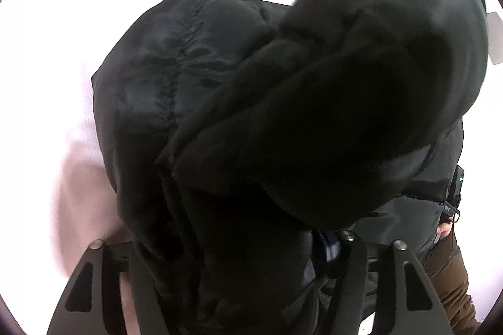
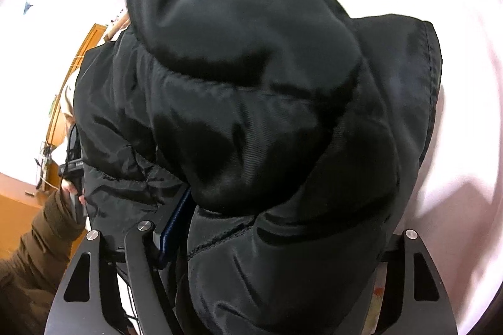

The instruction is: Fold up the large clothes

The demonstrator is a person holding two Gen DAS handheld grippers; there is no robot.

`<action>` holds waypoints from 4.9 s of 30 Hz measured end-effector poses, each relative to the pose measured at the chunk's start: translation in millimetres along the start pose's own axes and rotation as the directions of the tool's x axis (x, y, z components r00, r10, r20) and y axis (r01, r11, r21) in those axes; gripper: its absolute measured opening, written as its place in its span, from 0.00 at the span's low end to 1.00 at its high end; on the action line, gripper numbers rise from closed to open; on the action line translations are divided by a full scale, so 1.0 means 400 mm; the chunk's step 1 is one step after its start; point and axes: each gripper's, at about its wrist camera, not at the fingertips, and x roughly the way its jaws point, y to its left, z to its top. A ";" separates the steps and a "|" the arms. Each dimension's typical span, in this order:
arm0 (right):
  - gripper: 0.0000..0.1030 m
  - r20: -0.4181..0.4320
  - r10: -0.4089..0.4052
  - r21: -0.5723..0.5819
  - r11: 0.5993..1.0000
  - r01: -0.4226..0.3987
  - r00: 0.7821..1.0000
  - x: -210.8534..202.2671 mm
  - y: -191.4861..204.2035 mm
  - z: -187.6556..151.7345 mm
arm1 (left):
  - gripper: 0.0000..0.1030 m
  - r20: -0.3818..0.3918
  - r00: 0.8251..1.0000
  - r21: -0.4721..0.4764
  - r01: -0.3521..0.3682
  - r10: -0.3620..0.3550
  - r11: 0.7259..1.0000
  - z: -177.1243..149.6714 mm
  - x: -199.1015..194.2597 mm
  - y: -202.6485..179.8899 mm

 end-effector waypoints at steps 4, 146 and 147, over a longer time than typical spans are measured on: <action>0.74 -0.009 -0.031 0.031 0.999 0.031 0.999 -0.022 -0.020 0.020 | 0.66 0.009 1.000 -0.037 0.002 -0.001 0.999 -0.010 -0.005 0.002; 0.76 0.482 -0.393 -0.210 0.816 0.539 0.783 -0.094 0.866 -0.497 | 0.79 0.572 0.626 -0.246 -0.486 0.530 0.839 -0.910 -0.656 -0.409; 0.76 0.481 -0.391 -0.215 0.815 0.538 0.785 -0.094 0.872 -0.513 | 0.79 0.580 0.622 -0.238 -0.488 0.526 0.840 -0.927 -0.653 -0.420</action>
